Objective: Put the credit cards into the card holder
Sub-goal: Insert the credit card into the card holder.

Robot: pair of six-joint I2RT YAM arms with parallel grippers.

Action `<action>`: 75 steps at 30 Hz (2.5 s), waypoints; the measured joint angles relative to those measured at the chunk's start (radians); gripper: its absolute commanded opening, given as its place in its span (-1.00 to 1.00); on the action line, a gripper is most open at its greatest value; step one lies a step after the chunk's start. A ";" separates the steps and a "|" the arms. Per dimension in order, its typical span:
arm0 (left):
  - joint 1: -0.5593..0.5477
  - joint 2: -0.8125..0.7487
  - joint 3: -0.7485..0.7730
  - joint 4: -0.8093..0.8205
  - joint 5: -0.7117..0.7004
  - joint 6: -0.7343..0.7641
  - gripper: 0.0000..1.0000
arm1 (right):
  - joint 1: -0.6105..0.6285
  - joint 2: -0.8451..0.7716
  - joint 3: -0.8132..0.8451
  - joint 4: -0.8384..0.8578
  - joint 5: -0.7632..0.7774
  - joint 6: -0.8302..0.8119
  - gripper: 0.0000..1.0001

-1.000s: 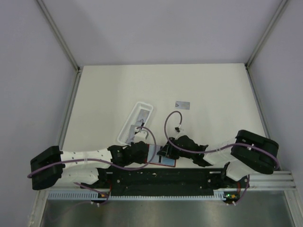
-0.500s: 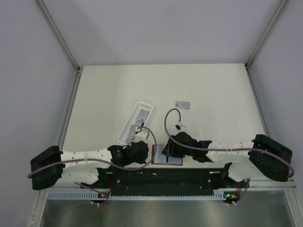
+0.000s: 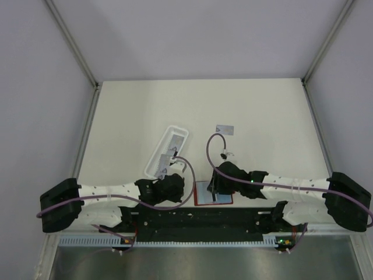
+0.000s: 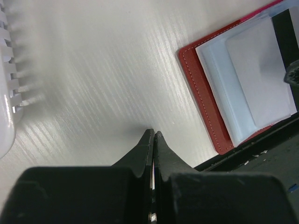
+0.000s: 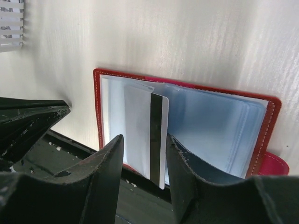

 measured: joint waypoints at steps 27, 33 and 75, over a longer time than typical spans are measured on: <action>0.000 0.139 0.065 0.091 0.075 0.040 -1.00 | -0.009 0.045 0.101 -0.240 0.084 -0.106 -1.00; 0.000 0.165 0.075 0.118 0.091 0.041 -1.00 | -0.009 0.089 0.101 -0.208 0.072 -0.107 -1.00; 0.010 -0.248 0.043 -0.097 -0.097 -0.008 -0.43 | -0.071 -0.247 0.034 -0.225 0.113 -0.142 0.15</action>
